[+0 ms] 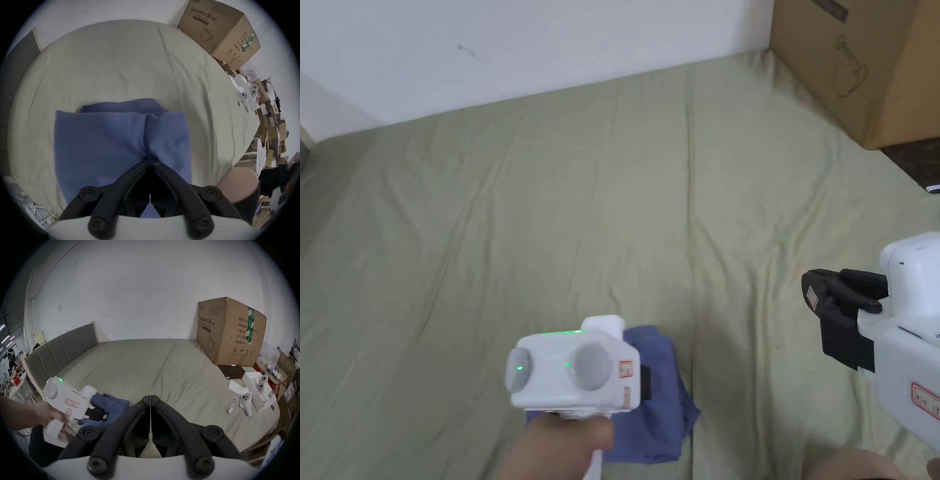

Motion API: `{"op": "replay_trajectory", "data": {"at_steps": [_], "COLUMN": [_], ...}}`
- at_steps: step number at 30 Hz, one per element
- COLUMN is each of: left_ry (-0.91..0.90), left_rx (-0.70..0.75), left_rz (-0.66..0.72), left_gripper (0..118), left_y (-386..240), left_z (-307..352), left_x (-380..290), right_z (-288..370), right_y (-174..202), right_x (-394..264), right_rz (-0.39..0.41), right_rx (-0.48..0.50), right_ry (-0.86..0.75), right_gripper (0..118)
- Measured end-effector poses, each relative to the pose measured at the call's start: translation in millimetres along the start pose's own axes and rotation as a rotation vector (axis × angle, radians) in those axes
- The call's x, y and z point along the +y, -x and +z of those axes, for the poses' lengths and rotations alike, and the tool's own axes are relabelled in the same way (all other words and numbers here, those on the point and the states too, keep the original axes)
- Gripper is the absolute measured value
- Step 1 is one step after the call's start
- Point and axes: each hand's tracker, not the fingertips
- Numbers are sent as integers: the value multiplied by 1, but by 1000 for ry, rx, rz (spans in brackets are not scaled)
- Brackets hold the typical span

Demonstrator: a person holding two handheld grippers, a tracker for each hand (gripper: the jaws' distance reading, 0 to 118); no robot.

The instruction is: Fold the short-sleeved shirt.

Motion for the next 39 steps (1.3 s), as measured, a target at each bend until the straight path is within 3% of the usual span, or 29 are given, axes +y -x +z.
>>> {"op": "replay_trajectory", "data": {"at_steps": [7,11,14,19,23,26,28,32,33,35,36,37,39], "left_ry": [16,15,-89,-262,-262,-302,-284,-249,-250,-268,-245,-193,-108], "left_rx": [-87,-152,-262,-284,-255,-320,-356,-512,-542,-656,-700,-741,-759], "left_rz": [175,137,171,66,55,34,86,283,317,384,416,433,434], "left_gripper": [0,0,0,0,0,0,0,1,9,67,90,102,102], "left_y": [-7,6,30,92,140,169,186,225,234,255,262,268,272], "left_z": [-36,-26,8,74,87,86,81,64,58,42,33,23,5], "left_x": [31,36,36,11,-19,-42,-53,-57,-56,-54,-51,-48,-42], "right_z": [1,-11,-27,-83,-148,-192,-214,-235,-238,-242,-243,-244,-246], "right_y": [3,16,28,49,58,68,72,63,61,59,58,58,60], "right_x": [-6,-8,-11,-23,-45,-69,-88,-103,-102,-99,-97,-95,-92], "right_rz": [19,23,26,-27,-210,-261,-303,-274,-274,-276,-274,-262,-240], "right_rx": [-19,6,49,216,403,458,475,486,499,514,520,526,530], "right_ry": [40,72,99,225,382,508,612,638,647,675,685,697,710], "right_gripper": [1,1,1,1,1,1,1,1,1,0,0,0,0]}}
